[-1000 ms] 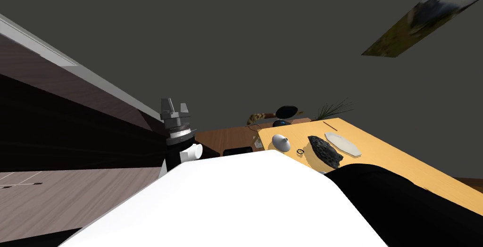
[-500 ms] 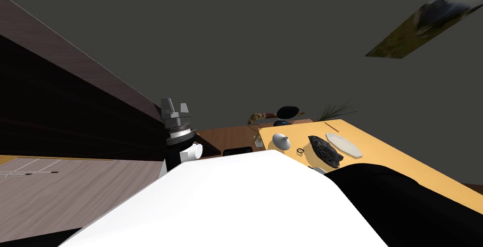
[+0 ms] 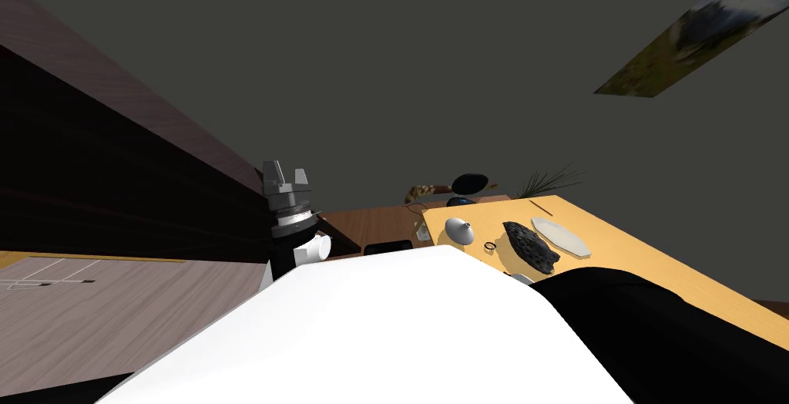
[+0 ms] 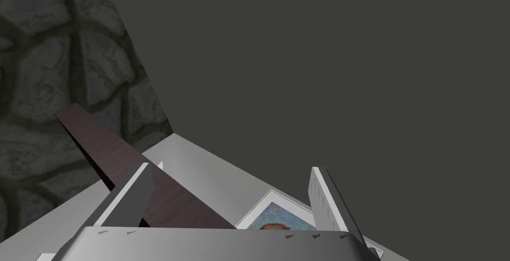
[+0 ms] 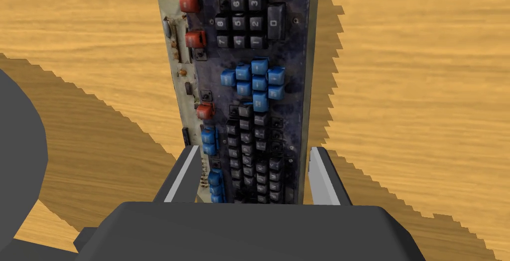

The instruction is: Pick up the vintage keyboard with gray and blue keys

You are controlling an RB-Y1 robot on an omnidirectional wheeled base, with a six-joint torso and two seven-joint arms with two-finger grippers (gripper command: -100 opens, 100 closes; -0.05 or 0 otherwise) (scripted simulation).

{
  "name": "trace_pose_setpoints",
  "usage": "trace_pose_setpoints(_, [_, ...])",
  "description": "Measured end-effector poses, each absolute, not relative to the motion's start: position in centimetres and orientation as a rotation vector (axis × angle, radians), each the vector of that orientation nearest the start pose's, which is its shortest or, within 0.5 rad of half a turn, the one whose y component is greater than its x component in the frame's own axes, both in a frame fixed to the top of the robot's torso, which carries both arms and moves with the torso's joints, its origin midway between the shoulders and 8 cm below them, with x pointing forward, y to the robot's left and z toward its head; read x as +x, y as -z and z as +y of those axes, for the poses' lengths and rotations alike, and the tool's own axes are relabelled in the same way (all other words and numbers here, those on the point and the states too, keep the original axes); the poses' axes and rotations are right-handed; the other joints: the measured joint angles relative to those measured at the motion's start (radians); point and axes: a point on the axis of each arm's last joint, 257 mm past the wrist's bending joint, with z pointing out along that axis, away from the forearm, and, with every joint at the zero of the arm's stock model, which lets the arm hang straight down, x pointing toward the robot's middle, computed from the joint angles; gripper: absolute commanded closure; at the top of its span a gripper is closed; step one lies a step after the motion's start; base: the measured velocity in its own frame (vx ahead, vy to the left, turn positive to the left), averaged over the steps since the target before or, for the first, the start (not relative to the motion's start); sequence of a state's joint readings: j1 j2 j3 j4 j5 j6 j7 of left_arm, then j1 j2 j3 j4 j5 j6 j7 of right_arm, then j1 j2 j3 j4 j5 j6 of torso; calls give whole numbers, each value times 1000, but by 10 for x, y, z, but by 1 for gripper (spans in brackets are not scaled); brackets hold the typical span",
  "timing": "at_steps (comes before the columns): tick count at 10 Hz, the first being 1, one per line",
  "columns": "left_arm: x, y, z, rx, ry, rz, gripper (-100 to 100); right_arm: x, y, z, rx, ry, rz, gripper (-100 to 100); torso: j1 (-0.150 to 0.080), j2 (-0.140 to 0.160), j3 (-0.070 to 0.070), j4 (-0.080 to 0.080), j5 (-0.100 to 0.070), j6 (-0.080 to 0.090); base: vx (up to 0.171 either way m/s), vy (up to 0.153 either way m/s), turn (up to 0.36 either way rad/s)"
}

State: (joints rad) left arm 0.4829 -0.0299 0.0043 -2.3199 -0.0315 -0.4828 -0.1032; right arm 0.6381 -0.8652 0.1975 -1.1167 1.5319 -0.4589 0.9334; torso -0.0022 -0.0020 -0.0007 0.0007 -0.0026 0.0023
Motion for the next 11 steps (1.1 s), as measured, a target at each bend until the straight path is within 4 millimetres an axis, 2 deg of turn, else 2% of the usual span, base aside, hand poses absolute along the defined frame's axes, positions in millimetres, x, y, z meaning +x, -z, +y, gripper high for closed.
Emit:
trace_pose_setpoints(1, [339,-44,277,-591,1194,602,0,17,543,-530,-2089,218,2144,0,0,0,0,0,0,0,0,0,0])
trace_pose_setpoints(2, [339,-44,277,-591,1194,602,0,17,543,-530,-2089,218,2144,100,0,0,0,0,0,0,55,-8,-93])
trace_pose_setpoints(10, [339,-44,277,-591,1194,602,0,-7,522,-518,-2131,212,2101,100,0,-3,-2,-1,0,0,52,-14,-48])
trace_pose_setpoints(11, [339,-44,277,-591,1194,602,0,-7,522,-518,-2131,213,2101,0,0,-2,-1,-1,0,0,0,0,0])
